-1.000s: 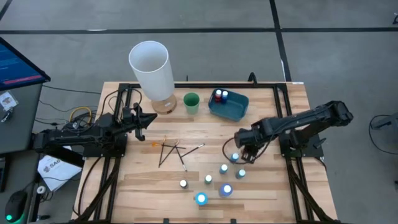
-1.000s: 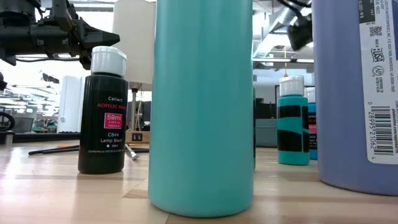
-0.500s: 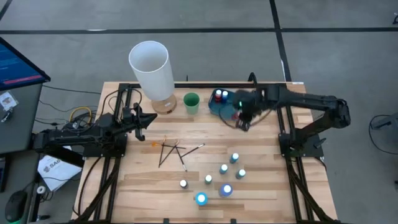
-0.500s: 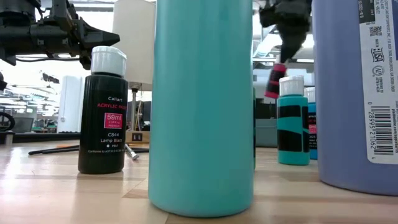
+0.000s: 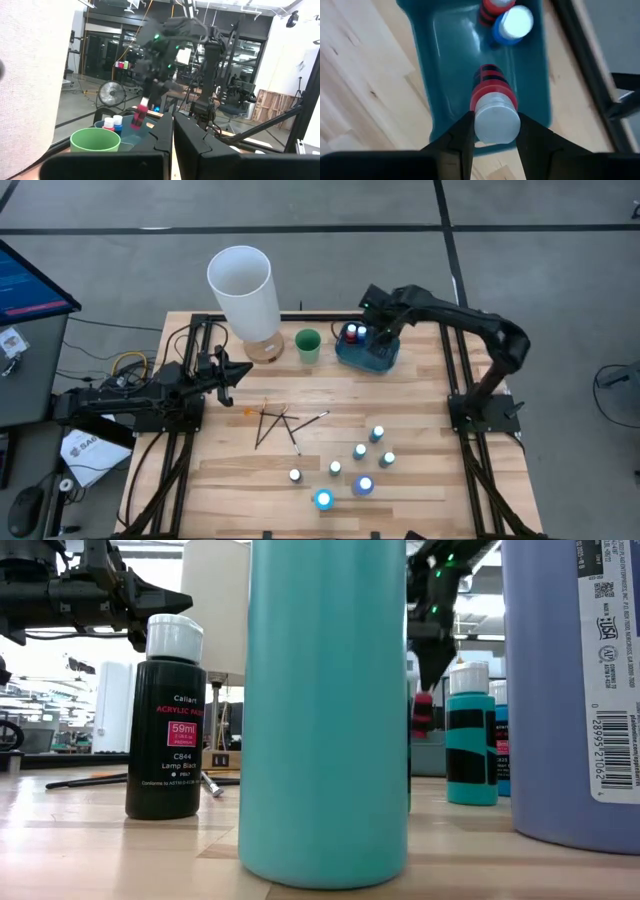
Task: Pick & Place Paint Supplies
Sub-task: Put the red paint bottle into the blue bin
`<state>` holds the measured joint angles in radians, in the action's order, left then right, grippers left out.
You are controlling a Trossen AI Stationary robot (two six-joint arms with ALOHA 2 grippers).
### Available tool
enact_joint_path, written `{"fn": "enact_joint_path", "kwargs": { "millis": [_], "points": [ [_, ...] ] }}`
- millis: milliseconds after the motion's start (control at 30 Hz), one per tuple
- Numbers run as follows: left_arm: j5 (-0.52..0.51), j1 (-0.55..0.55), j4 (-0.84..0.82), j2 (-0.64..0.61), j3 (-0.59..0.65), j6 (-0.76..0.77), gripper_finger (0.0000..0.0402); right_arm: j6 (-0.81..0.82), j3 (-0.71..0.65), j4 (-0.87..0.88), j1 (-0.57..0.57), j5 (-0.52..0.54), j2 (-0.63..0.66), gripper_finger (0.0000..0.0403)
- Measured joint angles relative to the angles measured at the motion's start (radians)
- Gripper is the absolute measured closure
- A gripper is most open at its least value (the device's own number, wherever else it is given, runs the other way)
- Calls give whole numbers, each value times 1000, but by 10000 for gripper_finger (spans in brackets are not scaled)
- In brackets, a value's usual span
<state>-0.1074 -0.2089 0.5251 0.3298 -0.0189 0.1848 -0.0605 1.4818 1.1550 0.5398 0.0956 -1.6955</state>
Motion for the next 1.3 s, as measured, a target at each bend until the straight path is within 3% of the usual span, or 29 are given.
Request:
{"fn": "enact_joint_path", "kwargs": {
  "millis": [300,1300],
  "points": [
    [0,0,0,0,0,0,399,-55,0,-27,50,-25,-110,289],
    [0,0,0,0,0,0,399,-71,-30,-149,111,-73,-126,289]
  ]
}}
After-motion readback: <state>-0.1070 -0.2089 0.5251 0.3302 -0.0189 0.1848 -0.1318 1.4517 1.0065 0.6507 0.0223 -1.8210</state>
